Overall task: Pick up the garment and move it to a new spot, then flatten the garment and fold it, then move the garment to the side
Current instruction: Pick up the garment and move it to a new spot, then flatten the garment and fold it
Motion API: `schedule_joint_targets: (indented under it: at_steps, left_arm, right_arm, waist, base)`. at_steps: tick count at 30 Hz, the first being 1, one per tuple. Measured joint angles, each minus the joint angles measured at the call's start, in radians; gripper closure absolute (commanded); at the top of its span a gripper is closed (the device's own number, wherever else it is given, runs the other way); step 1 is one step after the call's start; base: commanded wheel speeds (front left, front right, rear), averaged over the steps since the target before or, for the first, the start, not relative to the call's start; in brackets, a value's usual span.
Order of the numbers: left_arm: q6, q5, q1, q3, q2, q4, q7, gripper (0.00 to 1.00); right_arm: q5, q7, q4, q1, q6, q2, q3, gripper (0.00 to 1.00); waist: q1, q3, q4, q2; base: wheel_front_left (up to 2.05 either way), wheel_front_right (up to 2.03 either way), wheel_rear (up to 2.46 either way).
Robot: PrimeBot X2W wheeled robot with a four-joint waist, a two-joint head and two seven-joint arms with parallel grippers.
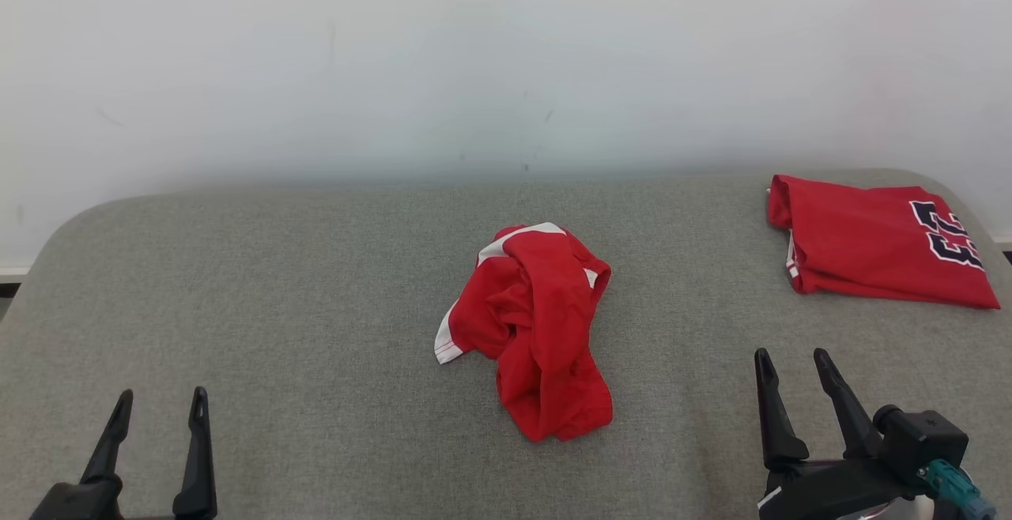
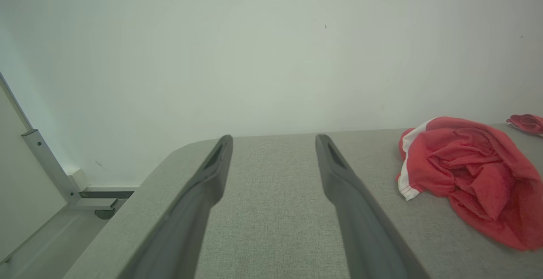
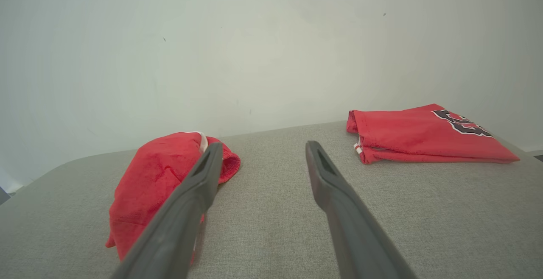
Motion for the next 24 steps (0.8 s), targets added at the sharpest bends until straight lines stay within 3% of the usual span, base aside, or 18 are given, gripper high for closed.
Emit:
schedule_joint_targets:
  at_steps: [24]
  left_arm:
    - [-0.005,-0.074,0.074,-0.010,-0.035,0.024,0.019,0.00]
  right_arm:
    - [0.003,0.026,0.003,0.031,0.000,0.004,0.003,0.00]
  waist:
    - [0.0001,-0.003,0.002,0.0000]
  base:
    - [0.00,0.00,0.00]
